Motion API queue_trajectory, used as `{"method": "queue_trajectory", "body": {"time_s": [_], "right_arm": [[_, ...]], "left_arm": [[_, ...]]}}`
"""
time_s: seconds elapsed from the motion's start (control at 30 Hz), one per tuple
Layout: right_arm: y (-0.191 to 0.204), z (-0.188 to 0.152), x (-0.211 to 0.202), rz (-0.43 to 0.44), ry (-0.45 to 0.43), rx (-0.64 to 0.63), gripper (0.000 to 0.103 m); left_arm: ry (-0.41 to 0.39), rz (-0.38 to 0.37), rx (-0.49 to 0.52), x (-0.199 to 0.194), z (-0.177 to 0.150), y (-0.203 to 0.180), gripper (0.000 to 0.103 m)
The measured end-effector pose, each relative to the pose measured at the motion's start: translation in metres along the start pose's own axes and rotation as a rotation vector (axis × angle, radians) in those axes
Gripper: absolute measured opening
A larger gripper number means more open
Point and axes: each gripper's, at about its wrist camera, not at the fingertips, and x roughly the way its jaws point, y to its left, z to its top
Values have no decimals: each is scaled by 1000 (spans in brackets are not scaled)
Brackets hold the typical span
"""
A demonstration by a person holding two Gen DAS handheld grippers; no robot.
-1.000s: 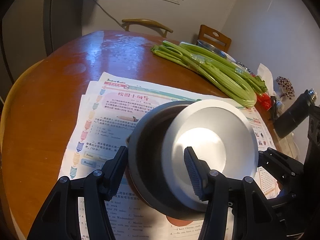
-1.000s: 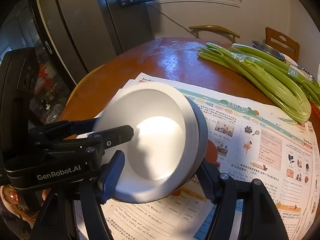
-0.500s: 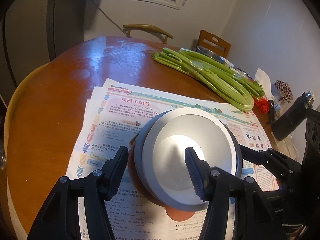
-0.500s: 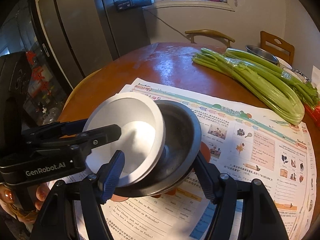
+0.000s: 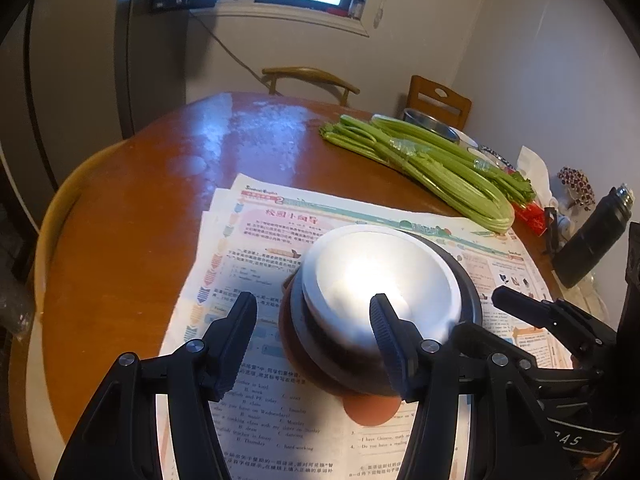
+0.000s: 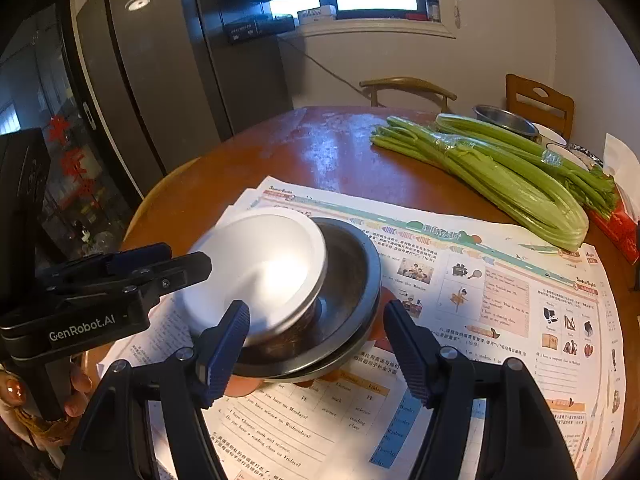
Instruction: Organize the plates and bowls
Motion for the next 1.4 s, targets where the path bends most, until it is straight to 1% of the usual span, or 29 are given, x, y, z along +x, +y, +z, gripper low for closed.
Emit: {"method": "queue_trajectory", "body": {"time_s": [0.27, 0.33, 0.53, 0.6, 0.7, 0.77, 0.93, 1.0, 1.4], "right_arm": [[-1, -10, -22, 15, -38, 7, 70], [-1, -14, -28, 16, -47, 4, 70], [1, -32, -45, 13, -60, -5, 70], [4, -40, -50, 8, -58, -17, 70], [9, -52, -59, 5, -52, -30, 70], [12, -58, -63, 2, -46, -41, 70], [15, -68, -70, -6, -38, -54, 70], [15, -70, -71, -6, -37, -54, 70], [11, -75, -68, -7, -22, -43, 70]], "left_arm": [[-52, 60, 7, -23, -15, -5, 61], [-61, 76, 10, -29, -22, -7, 61], [-81, 85, 8, -47, -51, -16, 62], [-76, 85, 16, -52, -61, -21, 67], [-84, 95, 18, -60, -72, -26, 67], [-77, 84, 13, -63, -78, -28, 67], [-76, 88, -2, -66, -85, -30, 68], [-74, 102, -4, -66, -86, -30, 68], [-40, 108, 2, -59, -95, -33, 68]]}}
